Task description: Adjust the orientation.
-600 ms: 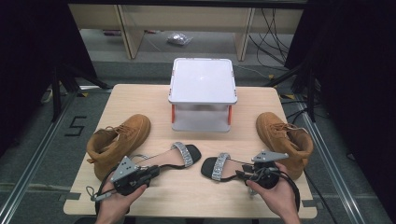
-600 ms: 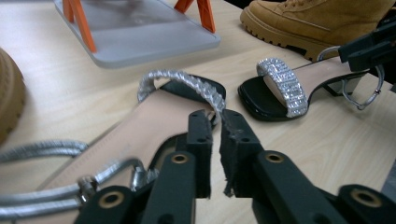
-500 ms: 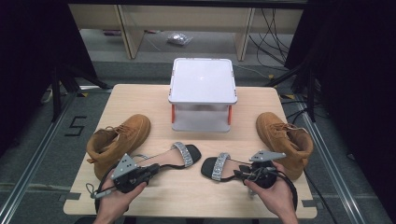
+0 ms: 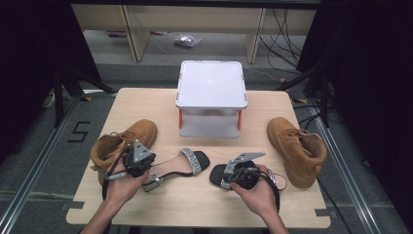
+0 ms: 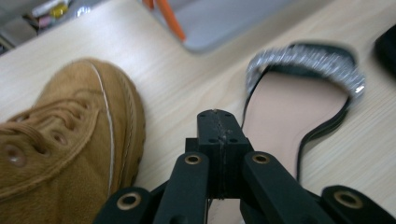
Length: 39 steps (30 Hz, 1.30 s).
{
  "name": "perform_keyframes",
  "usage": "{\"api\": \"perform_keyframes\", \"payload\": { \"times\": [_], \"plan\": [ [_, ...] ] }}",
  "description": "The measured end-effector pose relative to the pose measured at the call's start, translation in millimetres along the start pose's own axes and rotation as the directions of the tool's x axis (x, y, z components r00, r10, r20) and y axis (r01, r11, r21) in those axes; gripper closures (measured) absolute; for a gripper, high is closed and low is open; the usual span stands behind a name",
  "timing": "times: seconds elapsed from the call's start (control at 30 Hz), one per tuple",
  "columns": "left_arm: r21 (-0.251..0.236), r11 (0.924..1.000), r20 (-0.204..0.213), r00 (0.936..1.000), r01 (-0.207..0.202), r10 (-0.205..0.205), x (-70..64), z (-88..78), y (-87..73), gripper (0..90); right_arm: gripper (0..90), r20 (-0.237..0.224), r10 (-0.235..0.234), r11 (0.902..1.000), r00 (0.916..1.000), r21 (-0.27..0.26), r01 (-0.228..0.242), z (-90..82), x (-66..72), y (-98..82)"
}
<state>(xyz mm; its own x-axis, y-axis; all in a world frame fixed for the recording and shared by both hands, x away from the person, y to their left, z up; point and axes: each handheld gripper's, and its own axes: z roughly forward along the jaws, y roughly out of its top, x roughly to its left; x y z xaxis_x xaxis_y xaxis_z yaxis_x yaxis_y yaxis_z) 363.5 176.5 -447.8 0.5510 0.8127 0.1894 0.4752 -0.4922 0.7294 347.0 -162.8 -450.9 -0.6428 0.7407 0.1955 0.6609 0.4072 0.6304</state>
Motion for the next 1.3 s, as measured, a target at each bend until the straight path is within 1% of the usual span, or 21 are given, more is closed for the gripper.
{"api": "perform_keyframes", "payload": {
  "times": [0.1, 0.2, 0.23, 0.27, 0.3, 0.4, 0.47, 0.5, 0.53, 0.57, 0.6, 0.67, 0.7, 0.8, 0.93, 0.97, 1.0, 1.03, 1.07, 1.2, 1.3],
  "plan": [
    [0.039, 0.999, 0.02, 0.9996, -0.021, 0.02, -1.4, 10.9, 3.0, 89.6, 90.0, -0.004, -0.016, 0.9996, 0.9999, 0.025, 0.016, 14.1, 6.3, 9.5],
    [0.064, 0.9973, 0.034, 0.9988, -0.037, 0.035, -2.4, 18.5, 6.4, 89.5, 90.0, -0.011, 0.019, 0.9987, 0.9998, 0.049, -0.018, 21.9, 10.8, 15.0],
    [0.077, 0.9932, 0.039, 0.9956, -0.088, 0.085, -0.9, 28.1, 10.2, 89.5, 90.0, -0.007, 0.014, 0.9985, 0.9999, 0.054, -0.013, 29.7, 11.7, 20.2],
    [0.077, 0.9932, 0.039, 0.9956, -0.088, 0.085, -0.9, 28.1, 10.2, 89.5, 90.0, -0.016, -0.005, 0.9989, 0.9999, 0.047, 0.006, 33.5, 10.9, 22.1],
    [0.117, 0.985, 0.047, 0.9914, -0.127, 0.122, 1.8, 35.5, 13.0, 89.4, 90.0, -0.019, 0.001, 0.9982, 0.9998, 0.059, 0.0, 38.6, 11.3, 24.7],
    [0.135, 0.9834, 0.052, 0.992, -0.121, 0.115, 4.4, 40.3, 16.4, 88.8, 90.0, -0.019, -0.004, 0.9971, 0.9998, 0.076, 0.006, 46.9, 11.9, 28.6],
    [0.152, 0.9835, 0.046, 0.9947, -0.098, 0.092, 5.0, 43.2, 18.2, 88.4, 90.0, -0.02, -0.002, 0.9953, 0.9998, 0.097, 0.004, 55.0, 13.5, 32.1],
    [0.193, 0.9749, 0.054, 0.9932, -0.112, 0.103, 6.3, 45.3, 20.2, 88.4, 90.0, -0.013, 0.003, 0.9927, 0.9999, 0.121, -0.002, 57.1, 14.8, 33.6],
    [0.208, 0.9714, 0.059, 0.9928, -0.114, 0.104, 6.0, 49.1, 20.5, 88.4, 90.0, -0.022, -0.009, 0.9919, 0.9997, 0.127, 0.012, 62.4, 16.0, 35.5],
    [0.243, 0.961, 0.069, 0.9904, -0.133, 0.119, 4.7, 53.3, 20.4, 88.6, 90.0, -0.018, 0.028, 0.986, 0.9995, 0.165, -0.024, 68.9, 21.3, 38.3],
    [0.257, 0.9559, 0.081, 0.9889, -0.142, 0.125, 3.1, 56.5, 19.8, 88.8, 90.0, -0.017, 0.017, 0.9863, 0.9997, 0.164, -0.014, 71.3, 21.8, 39.4],
    [0.26, 0.9556, 0.087, 0.9889, -0.14, 0.121, 1.8, 58.7, 19.0, 89.3, 90.0, -0.019, 0.014, 0.9847, 0.9997, 0.174, -0.01, 74.6, 23.5, 41.0],
    [0.276, 0.951, 0.098, 0.9883, -0.14, 0.117, 0.0, 61.6, 18.3, 89.7, 90.0, -0.025, -0.016, 0.9839, 0.9996, 0.178, 0.02, 81.1, 23.5, 42.7],
    [0.285, 0.9519, 0.108, 0.9905, -0.114, 0.086, 1.4, 61.9, 19.3, 89.8, 90.0, -0.026, -0.008, 0.9771, 0.9996, 0.212, 0.013, 87.9, 25.5, 43.9],
    [0.297, 0.9489, 0.114, 0.9906, -0.107, 0.076, 2.7, 63.0, 20.4, 89.9, 90.0, -0.042, -0.018, 0.9727, 0.999, 0.23, 0.027, 93.2, 28.0, 45.5],
    [0.31, 0.944, 0.11, 0.9905, -0.113, 0.083, 2.6, 64.4, 22.3, 89.9, 90.0, -0.051, -0.024, 0.9733, 0.9984, 0.227, 0.035, 96.4, 30.4, 46.8],
    [0.31, 0.944, 0.11, 0.9905, -0.113, 0.083, 2.6, 64.4, 22.3, 89.9, 90.0, -0.051, -0.024, 0.9733, 0.9984, 0.227, 0.035, 96.4, 30.4, 46.8],
    [0.33, 0.9321, 0.1, 0.9873, -0.15, 0.123, 1.5, 65.3, 24.4, 89.9, 90.0, -0.055, -0.037, 0.9703, 0.9978, 0.237, 0.049, 99.7, 32.1, 47.8],
    [0.33, 0.9321, 0.1, 0.9873, -0.15, 0.123, 1.5, 65.3, 24.4, 89.9, 90.0, -0.055, -0.037, 0.9703, 0.9978, 0.237, 0.049, 99.7, 32.1, 47.8],
    [0.37, 0.9099, 0.089, 0.9821, -0.187, 0.166, -1.9, 74.6, 24.2, 89.9, 90.0, -0.057, -0.04, 0.9677, 0.9976, 0.247, 0.053, 104.9, 33.5, 50.2],
    [0.382, 0.9075, 0.098, 0.9841, -0.174, 0.148, -1.1, 75.9, 25.1, 90.0, 90.0, -0.057, -0.042, 0.9654, 0.9975, 0.255, 0.055, 105.3, 33.6, 51.5]
  ]
}}
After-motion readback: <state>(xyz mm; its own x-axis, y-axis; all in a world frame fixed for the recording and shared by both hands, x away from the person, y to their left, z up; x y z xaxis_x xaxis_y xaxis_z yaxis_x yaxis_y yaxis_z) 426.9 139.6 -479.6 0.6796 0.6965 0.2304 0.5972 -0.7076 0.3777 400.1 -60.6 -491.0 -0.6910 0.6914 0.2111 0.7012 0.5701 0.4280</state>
